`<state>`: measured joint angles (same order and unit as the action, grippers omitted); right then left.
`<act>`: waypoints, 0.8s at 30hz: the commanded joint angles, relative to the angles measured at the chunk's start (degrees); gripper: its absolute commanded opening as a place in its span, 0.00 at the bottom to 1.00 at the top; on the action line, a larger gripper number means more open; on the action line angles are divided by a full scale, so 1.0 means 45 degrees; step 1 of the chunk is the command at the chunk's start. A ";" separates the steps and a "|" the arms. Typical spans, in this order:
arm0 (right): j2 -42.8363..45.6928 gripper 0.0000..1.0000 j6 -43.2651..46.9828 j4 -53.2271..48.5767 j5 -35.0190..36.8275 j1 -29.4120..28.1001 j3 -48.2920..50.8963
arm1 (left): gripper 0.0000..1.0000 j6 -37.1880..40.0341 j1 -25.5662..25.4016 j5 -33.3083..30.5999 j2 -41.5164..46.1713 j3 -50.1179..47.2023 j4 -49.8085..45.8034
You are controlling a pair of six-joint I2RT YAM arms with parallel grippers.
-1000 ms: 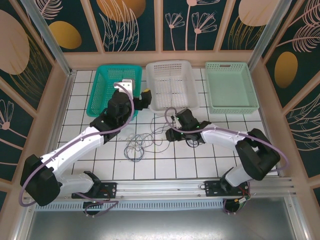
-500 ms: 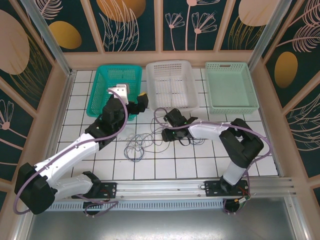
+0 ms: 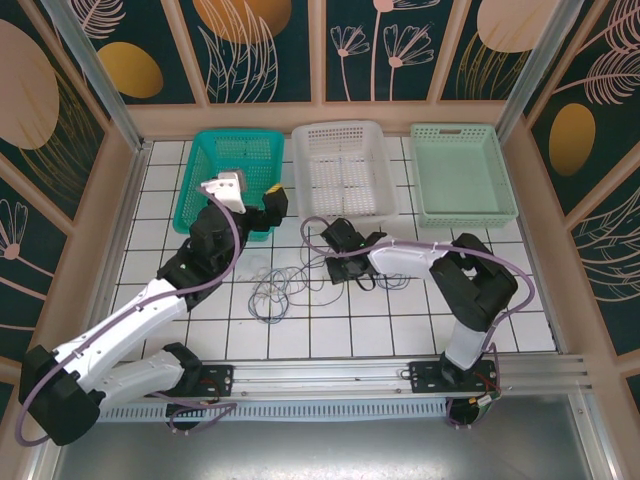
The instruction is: Untangle the cables
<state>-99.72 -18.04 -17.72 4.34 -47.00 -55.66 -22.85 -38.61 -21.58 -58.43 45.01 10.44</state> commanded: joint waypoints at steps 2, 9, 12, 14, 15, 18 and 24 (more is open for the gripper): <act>0.2223 0.00 0.0397 0.0093 0.0703 -0.0091 0.0176 | 0.98 -0.0268 0.0006 -0.0403 0.0308 -0.0373 0.0217; 0.5325 0.00 0.1875 -0.1045 0.1289 -0.0063 -0.2299 | 0.98 -0.0332 0.0024 -0.0292 0.0293 -0.0536 0.0448; 0.5818 0.00 0.2650 -0.1656 0.1585 -0.0043 -0.4003 | 0.99 -0.0362 0.0011 -0.0274 0.0310 -0.0609 0.0528; 0.5925 0.00 0.3126 -0.1819 0.1860 0.0010 -0.5063 | 0.99 -0.0391 0.0022 -0.0247 0.0329 -0.0667 0.0590; 0.5967 0.00 0.3355 -0.1782 0.1996 0.0069 -0.5552 | 0.99 -0.0391 0.0018 -0.0214 0.0348 -0.0692 0.0611; 0.5840 0.00 0.3943 -0.1473 0.2086 0.0392 -0.6973 | 0.98 -0.0408 0.0007 -0.0121 0.0407 -0.0760 0.0713; 0.4724 0.00 0.4628 -0.1190 0.1815 0.0738 -1.0391 | 0.98 -0.0419 0.0009 -0.0035 0.0427 -0.0884 0.0819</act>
<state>-75.94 -0.84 -23.00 12.08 -44.07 -95.70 -23.90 -38.61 -21.85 -57.54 41.71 11.11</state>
